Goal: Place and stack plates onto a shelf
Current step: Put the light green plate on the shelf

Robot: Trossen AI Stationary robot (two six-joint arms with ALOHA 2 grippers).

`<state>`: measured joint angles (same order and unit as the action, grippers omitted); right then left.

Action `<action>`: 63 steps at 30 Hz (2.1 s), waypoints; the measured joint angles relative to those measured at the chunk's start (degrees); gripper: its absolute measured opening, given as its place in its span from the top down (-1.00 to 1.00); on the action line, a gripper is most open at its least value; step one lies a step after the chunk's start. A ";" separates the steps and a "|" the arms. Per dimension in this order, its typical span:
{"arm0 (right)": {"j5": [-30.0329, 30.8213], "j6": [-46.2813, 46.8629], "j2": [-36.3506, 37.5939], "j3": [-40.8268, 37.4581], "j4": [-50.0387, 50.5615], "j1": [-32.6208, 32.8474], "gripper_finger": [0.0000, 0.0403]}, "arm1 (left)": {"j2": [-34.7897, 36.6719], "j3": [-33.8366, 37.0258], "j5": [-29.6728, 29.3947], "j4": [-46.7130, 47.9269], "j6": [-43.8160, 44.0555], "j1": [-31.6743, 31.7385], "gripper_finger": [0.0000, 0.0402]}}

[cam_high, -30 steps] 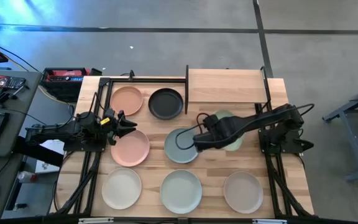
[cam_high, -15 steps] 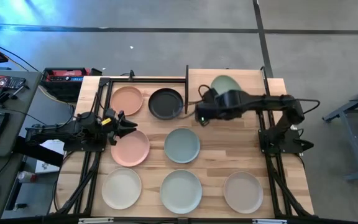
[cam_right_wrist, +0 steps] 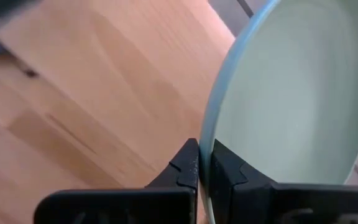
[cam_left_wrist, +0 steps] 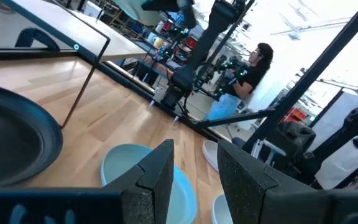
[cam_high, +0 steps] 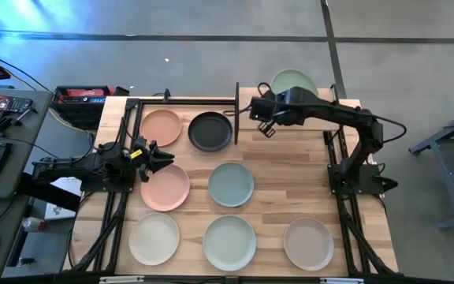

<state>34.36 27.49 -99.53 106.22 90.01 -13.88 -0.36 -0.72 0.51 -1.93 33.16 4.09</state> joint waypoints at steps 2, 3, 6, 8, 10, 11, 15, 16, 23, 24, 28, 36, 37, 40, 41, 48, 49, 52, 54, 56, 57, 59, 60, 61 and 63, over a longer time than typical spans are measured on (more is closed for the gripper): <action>-0.92 -1.06 0.61 -2.92 -0.06 -1.71 1.00 | 0.00 0.00 0.01 -0.01 0.87 0.00 0.44; -1.05 -1.35 1.04 -4.59 0.12 -2.41 1.00 | 0.00 0.01 0.01 -0.04 1.21 -0.02 0.44; -1.01 -1.45 2.26 -9.22 0.08 -3.89 1.00 | 0.00 0.00 0.02 -0.24 1.30 -0.02 0.44; -1.18 -1.67 2.67 -11.44 0.09 -4.53 1.00 | 0.00 0.01 -0.13 -0.45 1.32 0.00 0.44; -1.45 -2.55 3.12 -13.25 -0.24 -5.27 1.00 | 0.00 0.01 -0.41 -0.63 1.33 -0.02 0.44; -1.56 -3.09 3.28 -13.99 -0.65 -5.54 1.00 | 0.00 -0.01 -0.73 -0.65 1.32 -0.02 0.44; -2.99 -5.07 3.52 -16.58 -2.39 -7.36 1.00 | 0.00 0.01 -1.46 -0.68 1.27 0.01 0.44; -4.06 -5.52 3.52 -17.19 -2.71 -7.95 1.00 | 0.00 0.01 -1.46 -0.64 1.27 0.01 0.44; -8.98 -7.60 3.52 -18.23 -4.38 -11.18 1.00 | 0.00 -0.01 -1.46 -0.52 1.21 -0.01 0.44; -9.99 -7.67 3.52 -18.23 -4.36 -11.58 1.00 | 0.00 0.00 -1.46 -0.52 1.21 0.01 0.44; -14.15 -8.49 3.52 -18.23 -4.54 -13.25 1.00 | 0.00 0.01 -1.46 -0.50 1.19 0.00 0.44; -14.52 -8.67 3.52 -18.23 -4.54 -14.30 1.00 | 0.00 0.01 -1.45 -0.46 1.16 0.00 0.44; -14.63 -9.18 3.52 -18.23 -4.54 -14.28 1.00 | 0.00 0.01 -1.44 -0.47 1.16 -0.01 0.44; -15.89 -9.71 3.52 -18.23 -4.54 -14.28 1.00 | 0.00 0.01 -1.44 -0.46 1.14 0.01 0.44; -16.11 -9.63 3.52 -18.23 -4.54 -14.28 1.00 | 0.00 0.01 -1.42 -0.46 1.14 0.00 0.44; -16.34 -9.41 3.52 -18.23 -4.73 -14.28 1.00 | 0.00 0.00 -1.40 -0.46 1.14 0.00 0.44; -15.84 -8.69 3.52 -18.23 -4.95 -14.28 1.00 | 0.00 0.00 -1.40 -0.46 1.14 0.01 0.44; -15.97 -7.59 3.52 -18.23 -5.01 -14.52 1.00 | 0.00 0.00 -1.40 -0.45 1.14 0.00 0.44; -17.12 -8.17 3.52 -18.23 -4.97 -14.65 1.00 | 0.00 -0.01 -1.36 -0.44 1.14 -0.01 0.44; -18.38 -8.15 3.52 -18.23 -4.97 -14.70 0.98 | 0.00 0.01 -1.31 -0.44 1.14 0.00 0.44; -18.92 -7.96 3.52 -18.23 -4.97 -14.68 0.96 | 0.00 -0.01 -1.26 -0.44 1.11 0.00 0.44; -19.86 -6.77 3.52 -18.23 -4.88 -14.65 0.89 | 0.00 0.01 -1.25 -0.42 0.61 0.00 0.44; -19.84 -6.32 3.52 -18.23 -4.79 -14.65 0.83 | 0.00 -0.01 -1.25 -0.42 0.34 0.00 0.44; -19.68 -5.66 3.52 -18.23 -4.80 -14.63 0.78 | 0.00 0.01 -1.25 -0.42 0.20 0.01 0.44; -18.11 -4.65 3.52 -18.23 -4.94 -14.61 0.66 | 0.00 0.01 -1.25 -0.42 0.20 0.00 0.44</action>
<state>16.26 22.85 -96.01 87.99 85.07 -28.49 -0.36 -0.71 -0.73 -2.35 33.36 4.09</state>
